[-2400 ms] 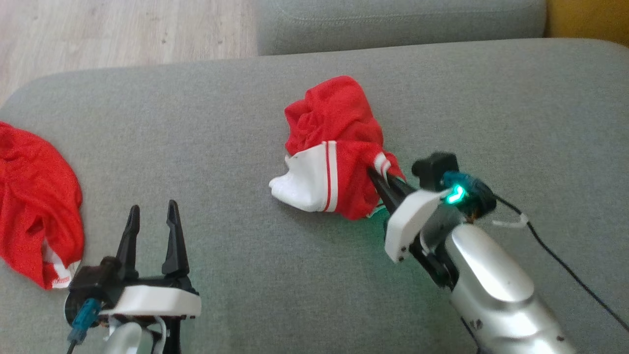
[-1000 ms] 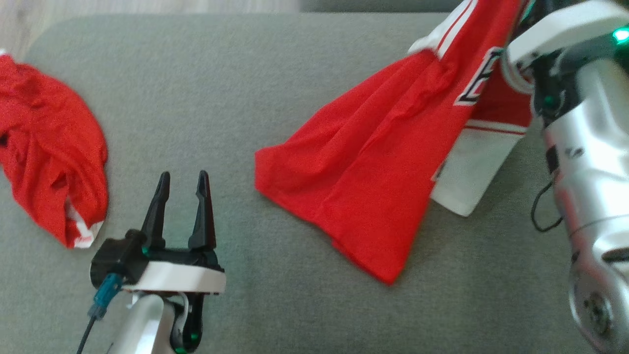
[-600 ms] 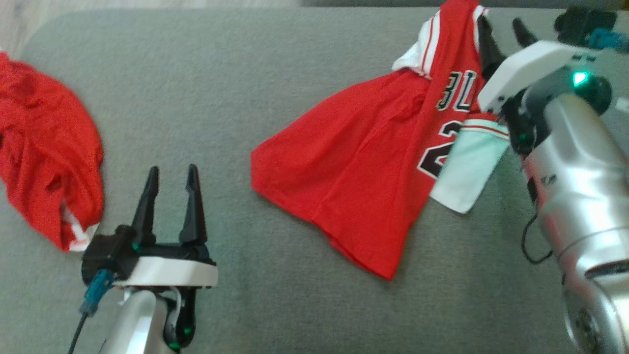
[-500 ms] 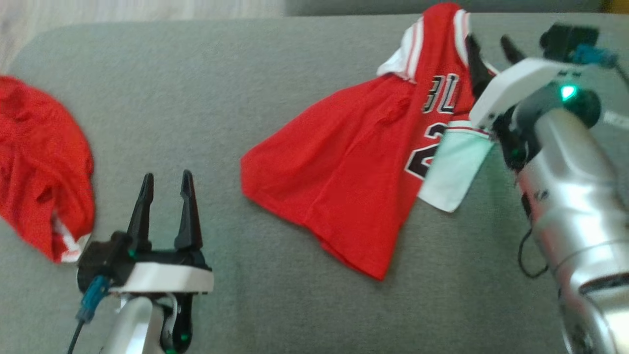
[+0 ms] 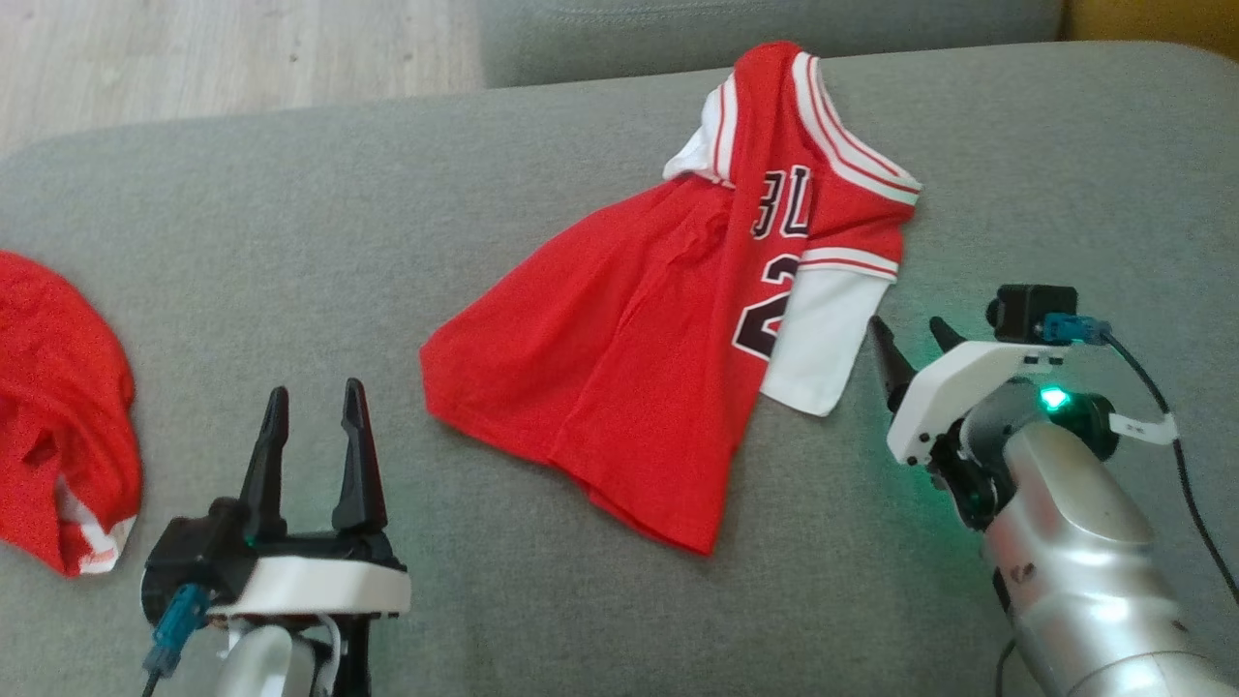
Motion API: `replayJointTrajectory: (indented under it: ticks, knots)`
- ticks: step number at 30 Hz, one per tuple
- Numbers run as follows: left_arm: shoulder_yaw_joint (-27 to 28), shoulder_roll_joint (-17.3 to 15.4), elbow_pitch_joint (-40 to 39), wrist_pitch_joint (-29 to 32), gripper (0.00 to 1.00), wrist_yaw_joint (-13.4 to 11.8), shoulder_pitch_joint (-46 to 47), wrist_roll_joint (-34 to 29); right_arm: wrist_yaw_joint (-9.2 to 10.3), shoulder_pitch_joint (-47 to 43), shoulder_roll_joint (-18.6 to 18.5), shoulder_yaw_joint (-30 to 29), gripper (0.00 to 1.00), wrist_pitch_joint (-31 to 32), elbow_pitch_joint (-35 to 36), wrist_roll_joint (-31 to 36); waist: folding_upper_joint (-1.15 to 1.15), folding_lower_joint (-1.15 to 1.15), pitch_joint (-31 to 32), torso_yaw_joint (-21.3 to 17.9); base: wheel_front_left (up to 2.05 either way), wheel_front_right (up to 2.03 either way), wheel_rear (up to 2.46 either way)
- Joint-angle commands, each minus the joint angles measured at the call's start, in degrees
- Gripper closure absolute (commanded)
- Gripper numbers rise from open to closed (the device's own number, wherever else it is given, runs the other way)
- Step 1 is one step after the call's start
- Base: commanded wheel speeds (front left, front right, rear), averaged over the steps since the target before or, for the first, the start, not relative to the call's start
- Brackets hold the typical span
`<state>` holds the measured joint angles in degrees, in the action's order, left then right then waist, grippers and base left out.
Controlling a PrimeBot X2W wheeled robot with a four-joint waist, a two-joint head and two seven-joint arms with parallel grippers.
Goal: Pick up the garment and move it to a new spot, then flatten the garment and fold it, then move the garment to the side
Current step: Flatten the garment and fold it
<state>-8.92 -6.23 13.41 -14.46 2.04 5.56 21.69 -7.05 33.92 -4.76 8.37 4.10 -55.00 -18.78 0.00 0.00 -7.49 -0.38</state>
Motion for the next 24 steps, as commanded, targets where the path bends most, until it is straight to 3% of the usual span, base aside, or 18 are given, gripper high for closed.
replayJointTrajectory:
  ticks: [1,7,13,14,15,16,17,24]
  knots:
    - [2.01,-0.97,-1.84,-0.52,0.0,0.11,1.65,-0.2,-0.44,2.08,1.14,0.77,0.0,0.1,2.48,0.74,0.0,0.0,-0.49,0.5,0.0,0.0,0.0]
    - [1.12,-0.79,-1.88,-0.4,0.0,0.21,2.54,-0.34,-0.44,1.9,1.82,-1.28,0.0,3.66,2.44,4.92,0.0,0.0,-1.97,2.41,0.0,0.0,0.0]
    - [0.47,-0.53,-1.39,-0.39,0.0,0.15,3.18,-0.29,-0.44,0.97,1.87,3.31,0.0,9.2,3.25,6.0,0.0,0.0,-2.57,3.63,0.0,0.0,0.0]
    - [0.44,-0.5,-1.29,-0.39,0.0,0.12,3.22,-0.25,-0.44,0.72,1.87,4.05,0.07,9.91,3.57,6.02,0.0,0.0,-2.56,3.63,0.0,0.0,0.0]
    - [0.43,-0.49,-1.19,-0.39,0.0,0.07,3.23,-0.21,-0.44,0.5,1.87,4.61,0.31,10.57,3.86,6.21,0.0,0.0,-2.52,3.57,0.0,0.0,0.0]
    - [0.46,-0.49,-1.11,-0.4,0.0,0.02,3.21,-0.15,-0.44,0.29,1.87,5.03,0.85,10.99,4.31,6.36,0.0,0.0,-2.45,3.44,0.0,0.0,0.0]
    - [0.53,-0.51,-1.04,-0.4,0.0,-0.03,3.13,-0.06,-0.44,0.03,1.87,5.36,1.0,11.11,4.94,6.41,0.0,0.0,-2.32,3.21,0.0,0.0,0.0]
    - [0.81,-0.69,-0.87,-0.44,0.0,-0.13,2.24,0.32,-0.44,-3.78,1.87,-1.26,1.0,10.15,11.76,11.72,0.0,0.0,-0.37,1.01,0.0,0.0,0.0]
